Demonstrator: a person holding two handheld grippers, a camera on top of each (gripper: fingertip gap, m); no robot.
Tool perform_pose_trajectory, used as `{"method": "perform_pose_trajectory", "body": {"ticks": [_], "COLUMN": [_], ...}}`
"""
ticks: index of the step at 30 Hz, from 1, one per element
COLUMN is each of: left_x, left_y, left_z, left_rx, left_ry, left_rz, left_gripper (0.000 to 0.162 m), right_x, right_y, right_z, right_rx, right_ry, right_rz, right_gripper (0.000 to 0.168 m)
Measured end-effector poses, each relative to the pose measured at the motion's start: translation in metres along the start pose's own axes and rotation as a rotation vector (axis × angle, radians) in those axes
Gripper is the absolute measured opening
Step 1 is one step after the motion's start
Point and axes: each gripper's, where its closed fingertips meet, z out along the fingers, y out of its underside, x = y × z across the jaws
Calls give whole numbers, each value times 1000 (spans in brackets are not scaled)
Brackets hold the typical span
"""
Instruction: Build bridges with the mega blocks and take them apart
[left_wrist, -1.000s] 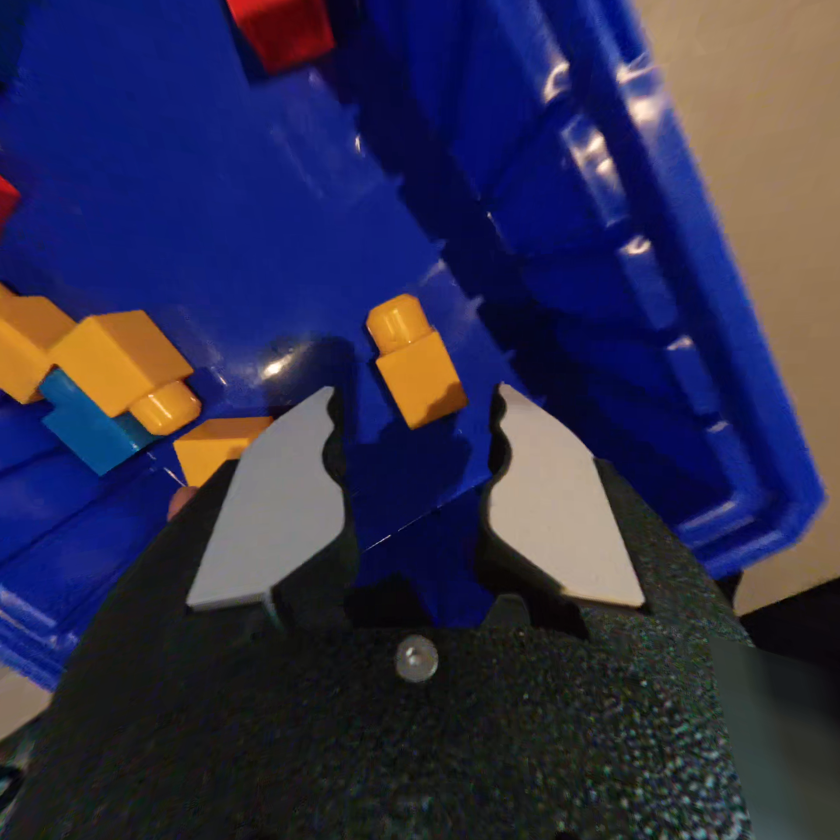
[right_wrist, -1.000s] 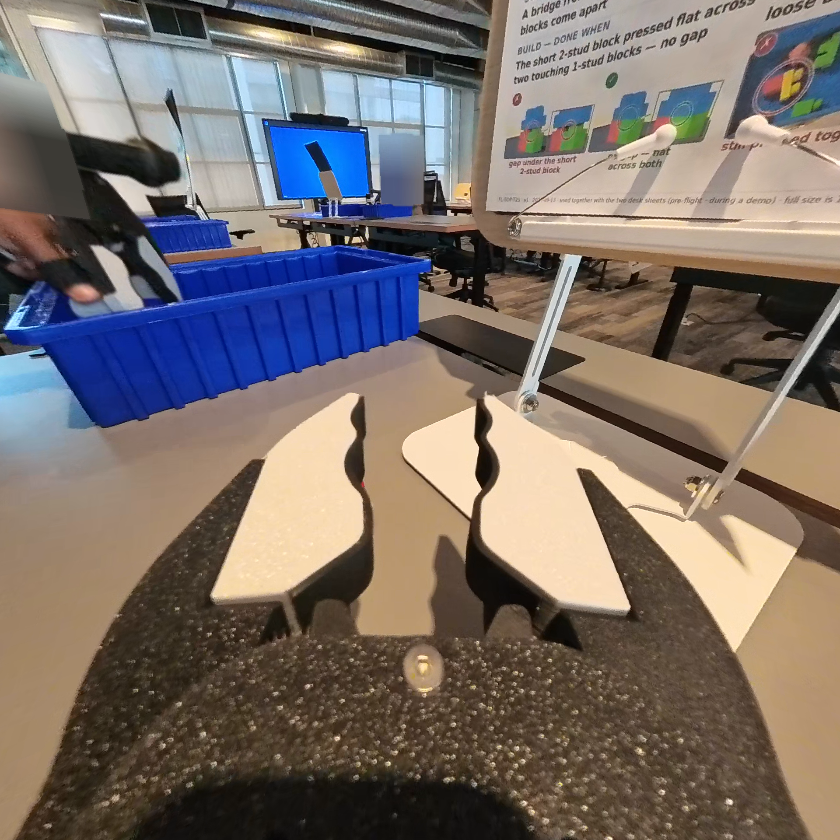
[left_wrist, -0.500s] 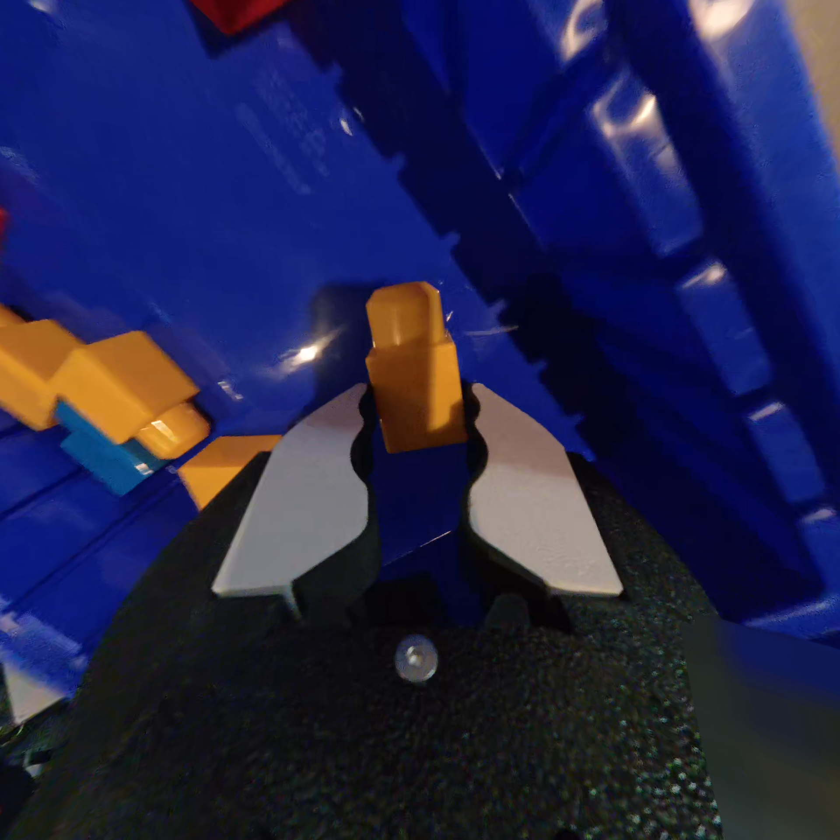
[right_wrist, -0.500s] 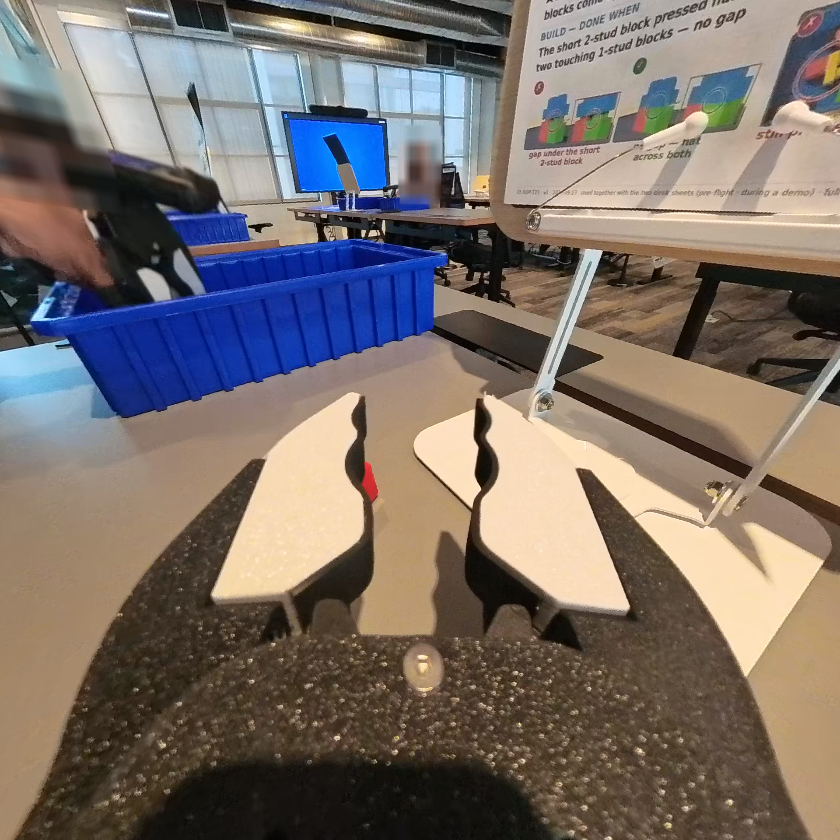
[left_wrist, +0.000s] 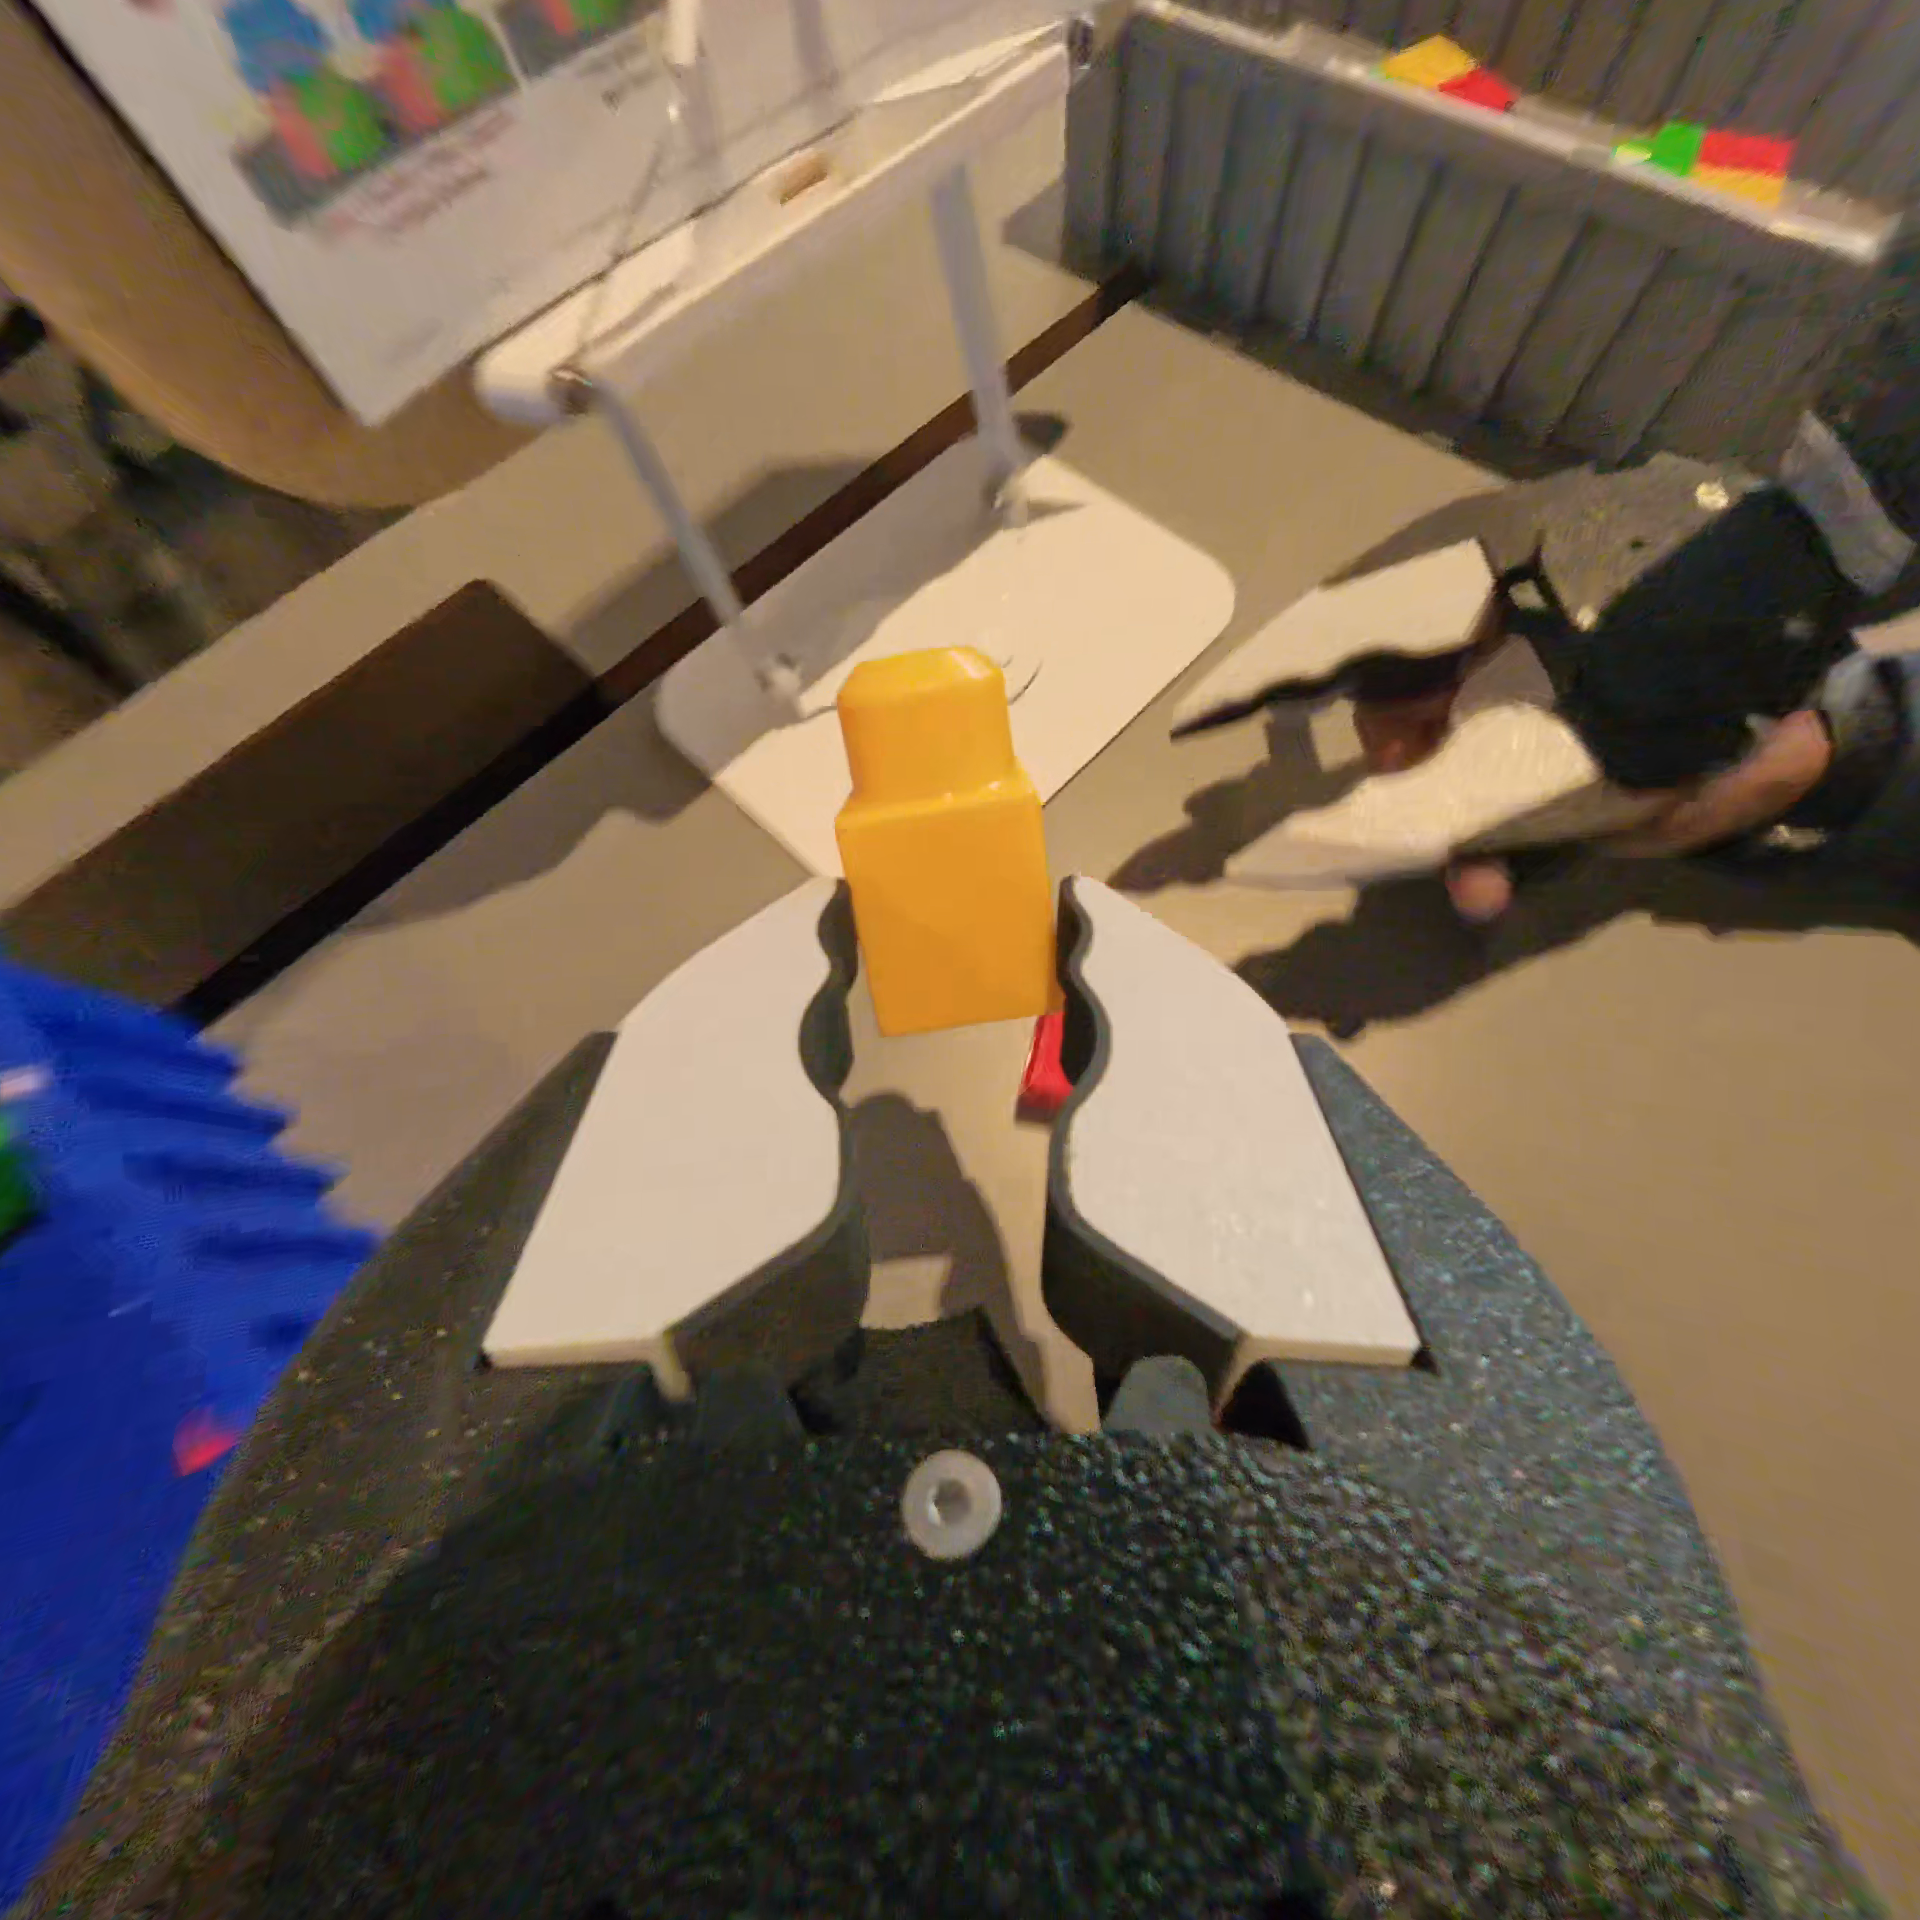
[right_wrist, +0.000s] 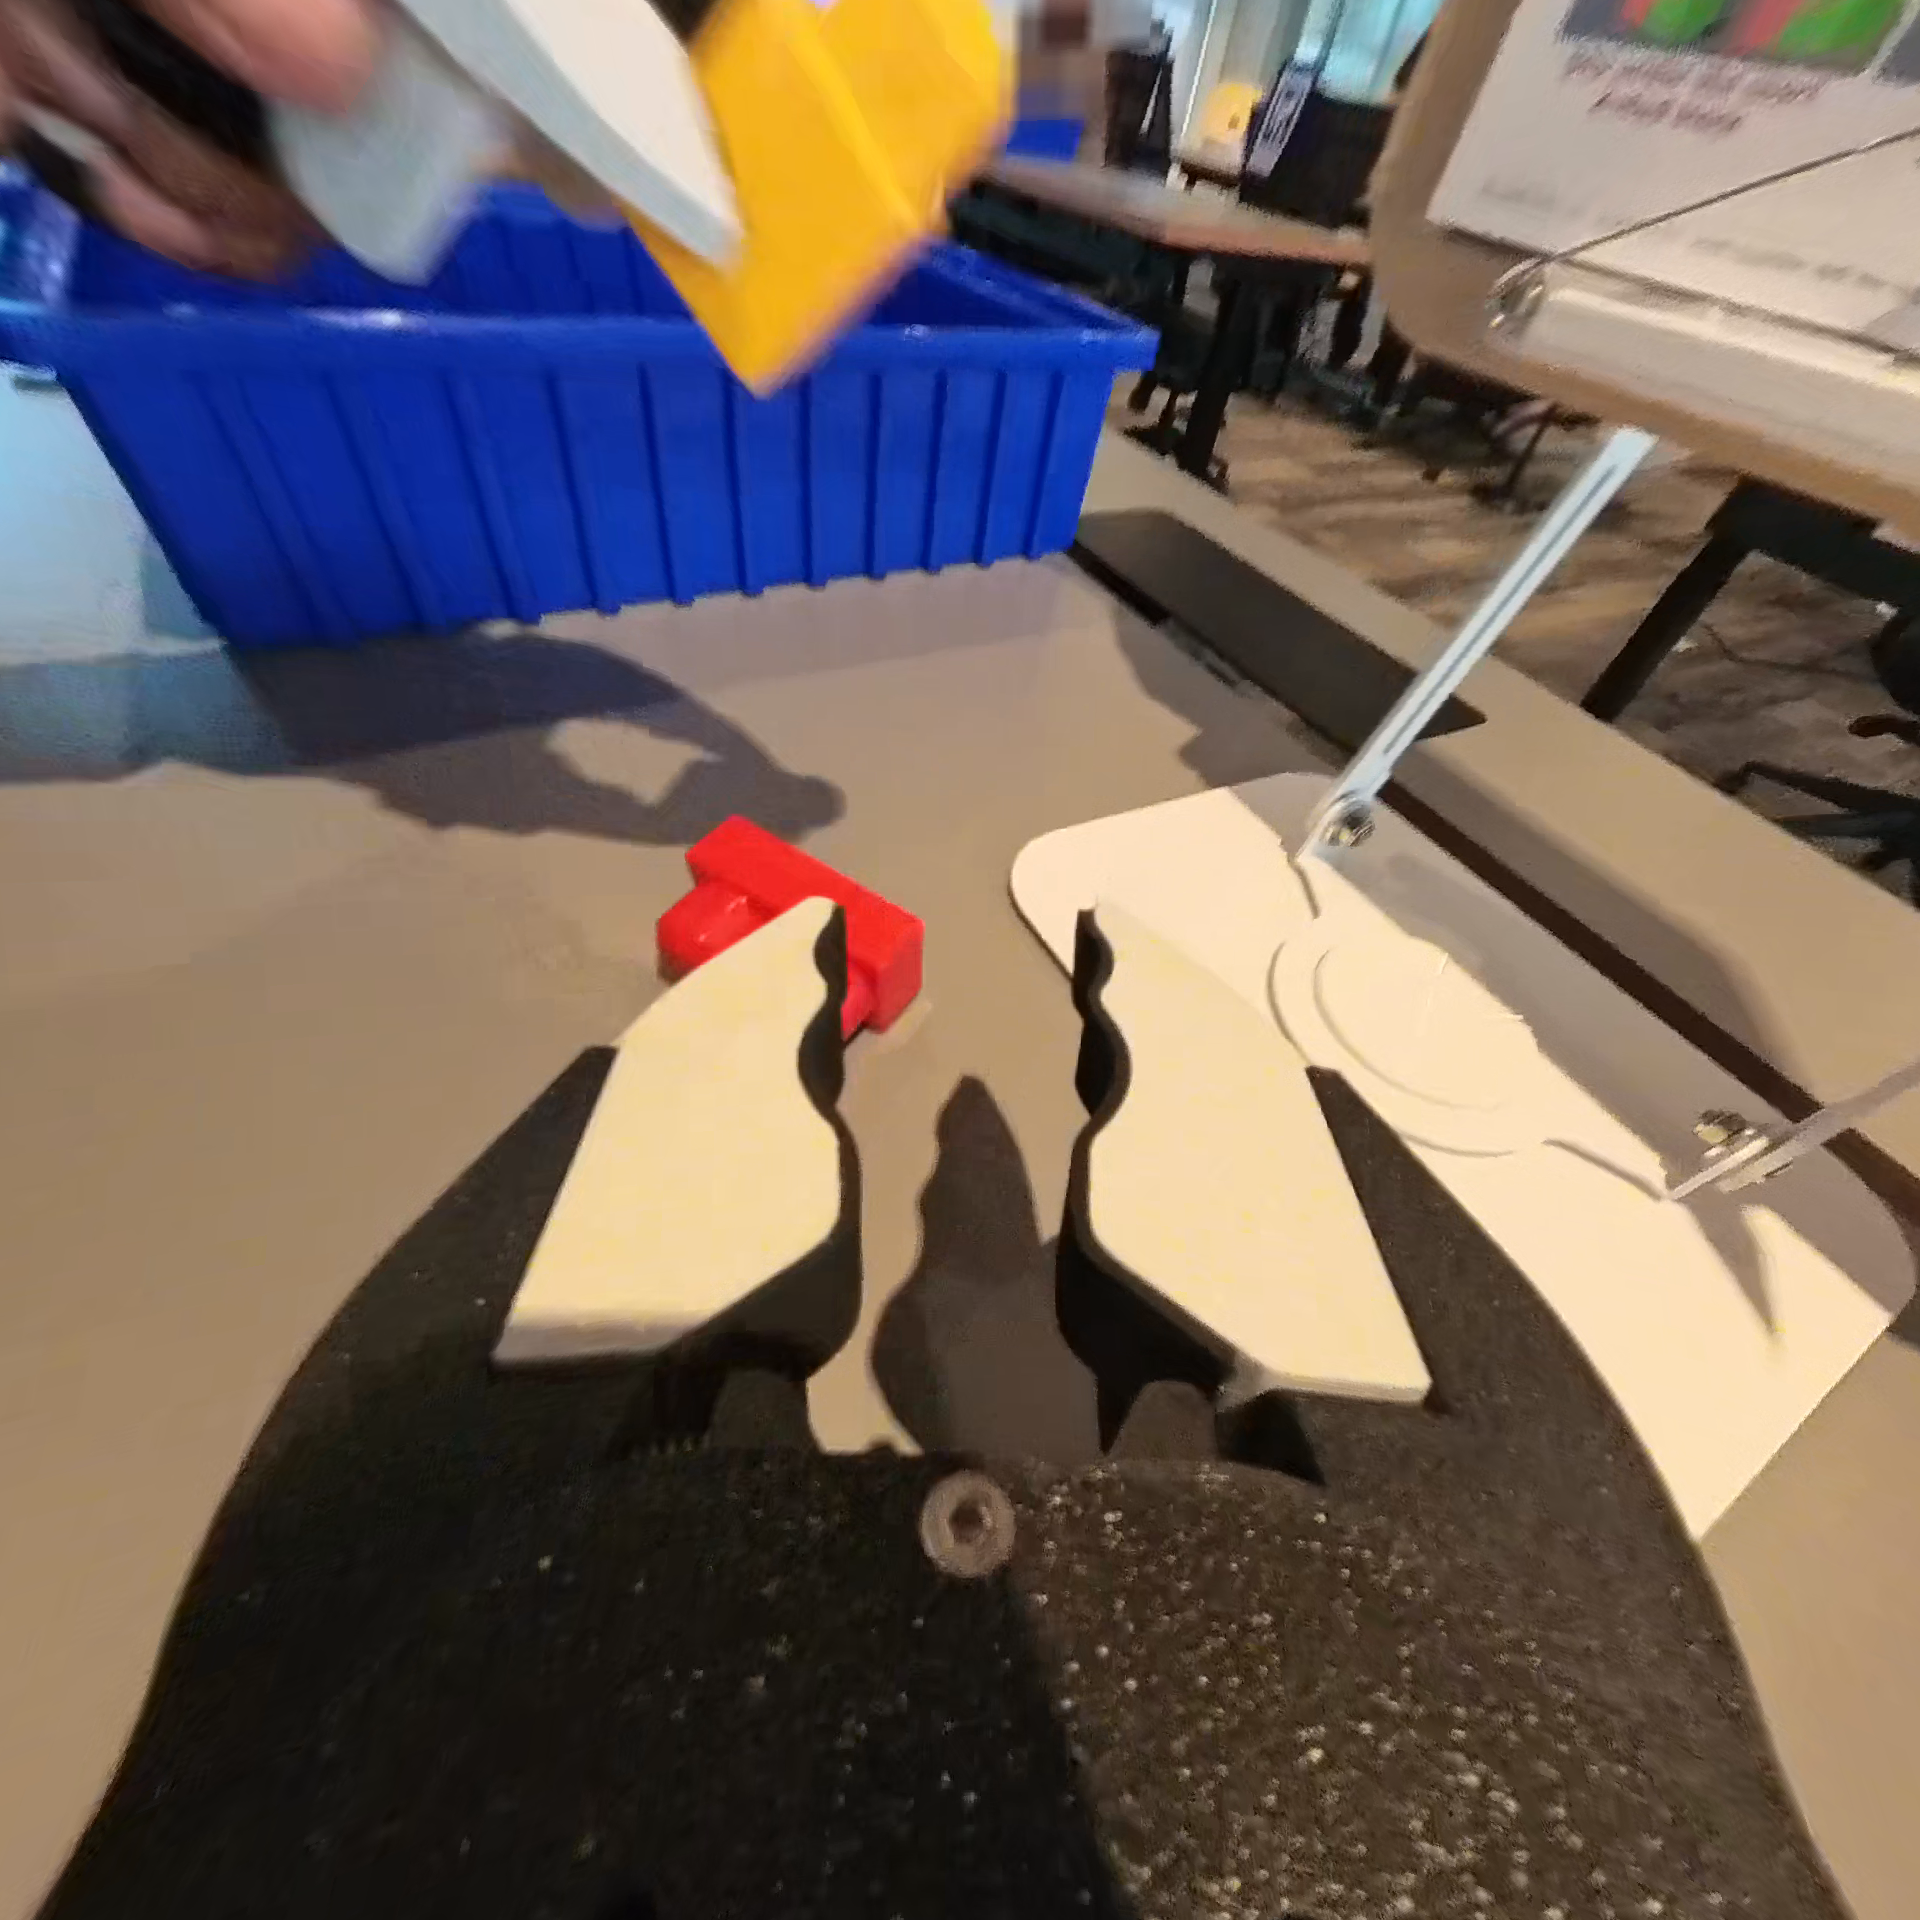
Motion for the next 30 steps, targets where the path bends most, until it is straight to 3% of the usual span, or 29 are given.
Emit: {"method": "perform_pose_trajectory", "body": {"ticks": [1,5,12,16,25,30], "left_x": [-1,-4,-9,-15,4,25], "left_y": [7,45,78,97,107,107], "left_z": [20,64,57,64,75,79], "left_rx": [21,11,58,-18,-57,-77], "left_ry": [13,6,-2,13,118,183], "left_rz": [-39,-57,55,43,62,102], "left_gripper": [37,37,36,36,36,36], "right_x": [-3,-7,-24,-23,-36,-35], "right_y": [3,8,2,2,12,12], "right_z": [-1,-4,-7,-7,0,-1], "right_rx": [-25,-52,-10,-9,-85,-80], "right_ry": [-10,-31,-267,-286,-219,-206], "right_rz": [-6,3,63,92,-110,-115], "right_gripper": [41,40,38,37,40,41]}}
